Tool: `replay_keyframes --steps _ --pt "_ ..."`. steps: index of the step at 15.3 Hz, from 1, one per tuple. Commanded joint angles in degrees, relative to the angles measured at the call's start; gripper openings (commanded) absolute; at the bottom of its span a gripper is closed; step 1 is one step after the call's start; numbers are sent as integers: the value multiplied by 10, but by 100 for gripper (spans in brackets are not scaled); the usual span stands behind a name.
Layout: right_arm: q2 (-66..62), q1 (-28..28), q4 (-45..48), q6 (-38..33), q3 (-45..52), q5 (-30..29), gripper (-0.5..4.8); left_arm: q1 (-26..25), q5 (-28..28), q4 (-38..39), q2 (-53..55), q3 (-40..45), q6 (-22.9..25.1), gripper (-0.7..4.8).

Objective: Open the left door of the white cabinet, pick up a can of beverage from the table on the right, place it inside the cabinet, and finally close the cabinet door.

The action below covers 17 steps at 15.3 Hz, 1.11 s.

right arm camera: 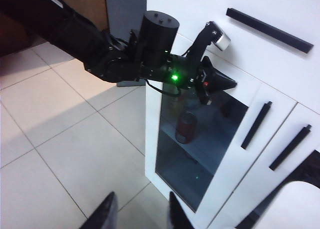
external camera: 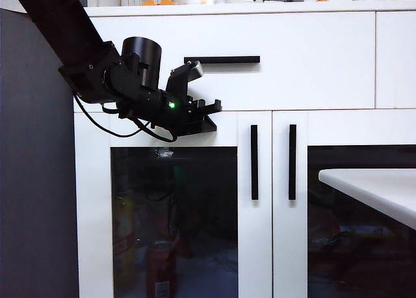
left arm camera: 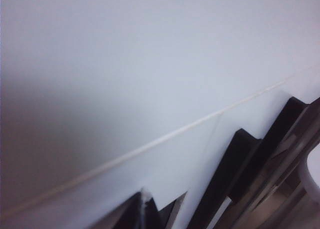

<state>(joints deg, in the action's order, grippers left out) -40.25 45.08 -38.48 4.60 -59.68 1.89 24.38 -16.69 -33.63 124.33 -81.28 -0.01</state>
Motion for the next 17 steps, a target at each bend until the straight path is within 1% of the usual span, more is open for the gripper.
replay_keyframes --steps 1,2,3,4,5,6,7,8,9,10,11,13,14,15,16,17 --pt "1 0 8 -1 -2 25 134 -4 23 4 -8 -7 -7 -6" --pt "2 0 8 -1 -2 25 134 -3 23 39 -18 -6 -28 -6" --pt "2 0 7 -1 -2 25 134 -2 22 85 -37 -6 -39 -6" --pt "8 0 5 0 -2 25 134 -1 8 130 -61 -6 -38 -6" --pt "12 0 6 -1 -2 25 134 -1 -10 160 -81 -6 -39 -6" --pt "23 0 6 0 -2 28 134 -1 -45 204 -111 -6 -41 -6" --pt "34 0 8 0 -2 48 134 -1 -73 274 -157 -6 -34 -6" --pt "41 0 8 0 -2 61 134 -1 -78 303 -178 -5 -29 -6" --pt "53 0 7 2 -2 72 134 -1 -80 352 -230 0 -19 -6" --pt "67 0 7 4 -2 72 134 -1 -79 378 -300 19 -13 -6" --pt "79 1 7 5 -2 72 134 -1 -76 386 -368 41 -8 -6" --pt "93 1 7 13 -2 72 134 -1 -64 429 -465 61 0 -6" --pt "103 1 6 21 -2 73 134 -1 -50 481 -521 64 15 -6" --pt "118 0 5 46 -2 72 134 -1 -26 551 -586 65 36 -6" --pt "134 1 -2 61 -2 72 134 -1 -10 607 -646 67 45 -6" --pt "161 1 -20 64 -2 72 134 -1 12 671 -721 72 45 -6"
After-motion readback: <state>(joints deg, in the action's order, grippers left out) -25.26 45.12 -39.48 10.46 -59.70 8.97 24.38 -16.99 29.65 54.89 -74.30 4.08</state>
